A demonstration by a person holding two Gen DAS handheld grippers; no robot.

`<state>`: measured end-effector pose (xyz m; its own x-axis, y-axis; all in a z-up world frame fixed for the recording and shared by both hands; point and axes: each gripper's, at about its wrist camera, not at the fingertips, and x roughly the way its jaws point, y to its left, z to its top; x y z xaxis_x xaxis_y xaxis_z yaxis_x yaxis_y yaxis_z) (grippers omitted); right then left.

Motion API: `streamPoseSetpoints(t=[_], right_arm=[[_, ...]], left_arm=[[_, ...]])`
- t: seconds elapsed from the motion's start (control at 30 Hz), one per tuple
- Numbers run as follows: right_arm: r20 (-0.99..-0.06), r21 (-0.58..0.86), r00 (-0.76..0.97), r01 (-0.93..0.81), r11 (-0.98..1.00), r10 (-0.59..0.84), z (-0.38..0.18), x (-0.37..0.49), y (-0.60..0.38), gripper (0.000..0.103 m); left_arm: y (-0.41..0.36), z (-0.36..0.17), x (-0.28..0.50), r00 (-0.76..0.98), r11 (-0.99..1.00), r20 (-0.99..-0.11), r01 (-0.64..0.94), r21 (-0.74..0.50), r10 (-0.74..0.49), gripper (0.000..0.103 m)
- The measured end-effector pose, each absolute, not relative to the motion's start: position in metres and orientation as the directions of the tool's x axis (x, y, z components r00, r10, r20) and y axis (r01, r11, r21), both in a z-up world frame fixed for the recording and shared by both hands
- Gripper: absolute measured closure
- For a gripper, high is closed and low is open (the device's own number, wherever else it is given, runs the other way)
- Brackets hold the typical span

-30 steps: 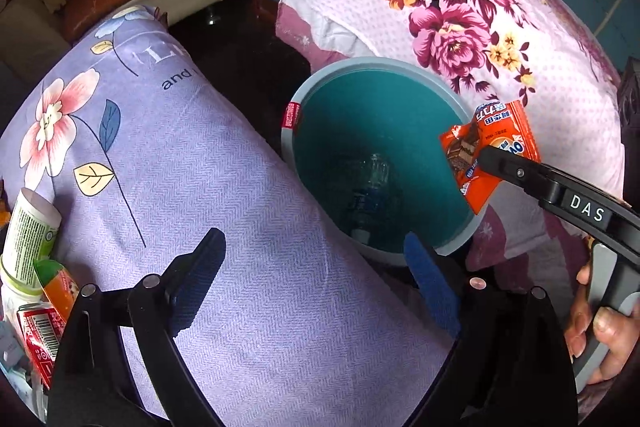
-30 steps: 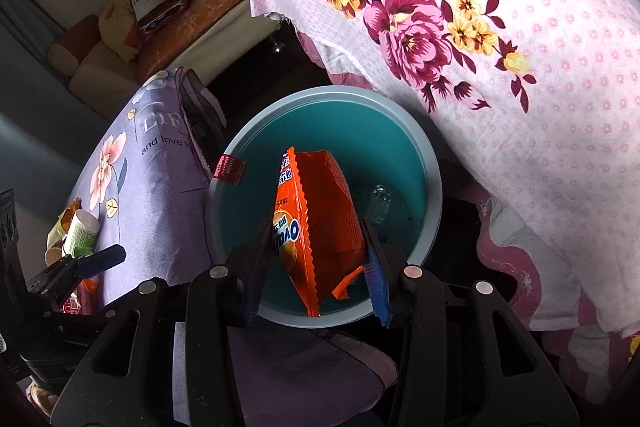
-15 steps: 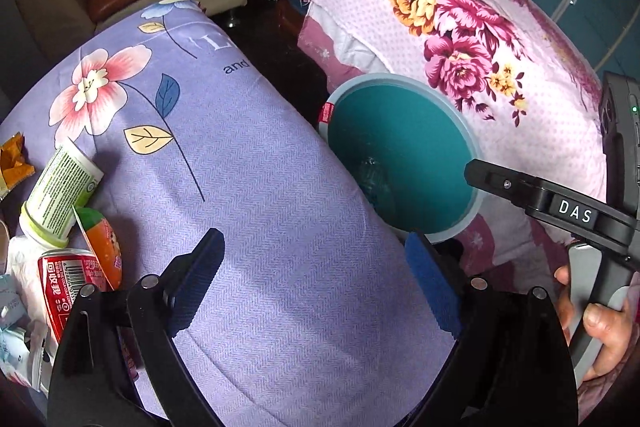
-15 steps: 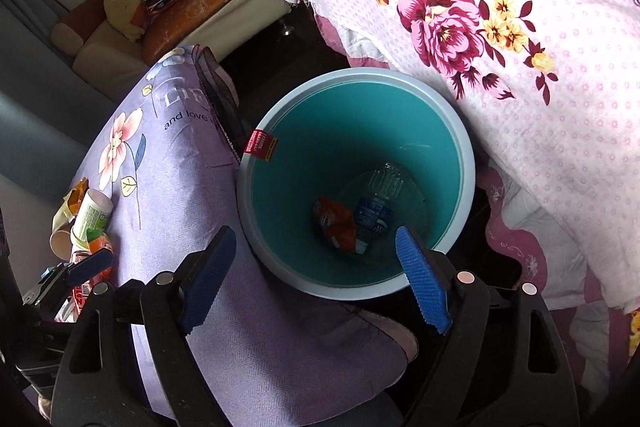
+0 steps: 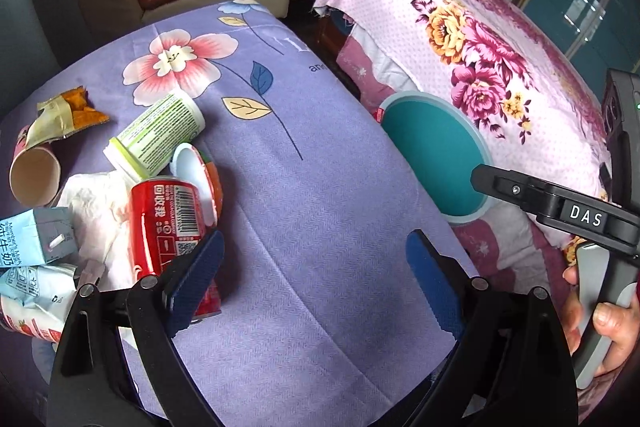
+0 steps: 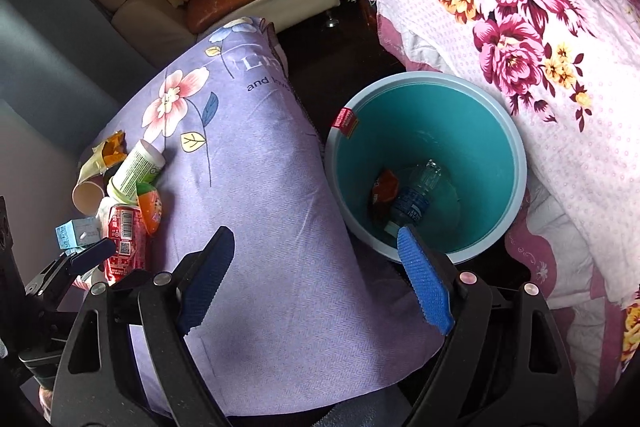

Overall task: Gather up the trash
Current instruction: 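Grasp the strawberry yogurt cup with the left tool while the right tool grasps the red cola can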

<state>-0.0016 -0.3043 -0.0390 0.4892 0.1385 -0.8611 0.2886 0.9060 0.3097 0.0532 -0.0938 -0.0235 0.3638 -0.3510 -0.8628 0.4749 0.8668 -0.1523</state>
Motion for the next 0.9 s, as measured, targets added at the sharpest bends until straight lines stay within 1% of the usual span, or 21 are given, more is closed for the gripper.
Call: streamPoseSetpoints(t=[0.23, 0.57, 0.83, 0.87, 0.9], right_arm=[[-0.867, 0.289, 0.464, 0.174, 0.941, 0.181, -0.027, 0.01, -0.245, 0.023], [-0.881, 0.283, 0.395, 0.002, 0.959, 0.259, -0.028, 0.036, -0.158, 0.023], [-0.891, 0.283, 0.346, -0.079, 0.956, 0.292, -0.035, 0.056, -0.111, 0.023], [-0.892, 0.286, 0.342, -0.083, 0.955, 0.296, -0.037, 0.059, -0.108, 0.024], [-0.891, 0.29, 0.338, -0.09, 0.953, 0.303, -0.038, 0.062, -0.104, 0.03]], left_arm=[[-0.031, -0.013, 0.049, 0.418, 0.905, -0.848, 0.397, -0.151, -0.325, 0.01], [0.062, -0.024, 0.038, 0.445, 0.958, -0.858, 0.233, -0.166, -0.257, 0.008], [0.129, -0.035, 0.03, 0.478, 0.984, -0.861, 0.052, -0.169, -0.173, 0.008], [0.138, -0.037, 0.031, 0.482, 0.984, -0.86, 0.019, -0.179, -0.166, 0.008], [0.147, -0.039, 0.032, 0.483, 0.981, -0.86, -0.014, -0.194, -0.163, 0.008]])
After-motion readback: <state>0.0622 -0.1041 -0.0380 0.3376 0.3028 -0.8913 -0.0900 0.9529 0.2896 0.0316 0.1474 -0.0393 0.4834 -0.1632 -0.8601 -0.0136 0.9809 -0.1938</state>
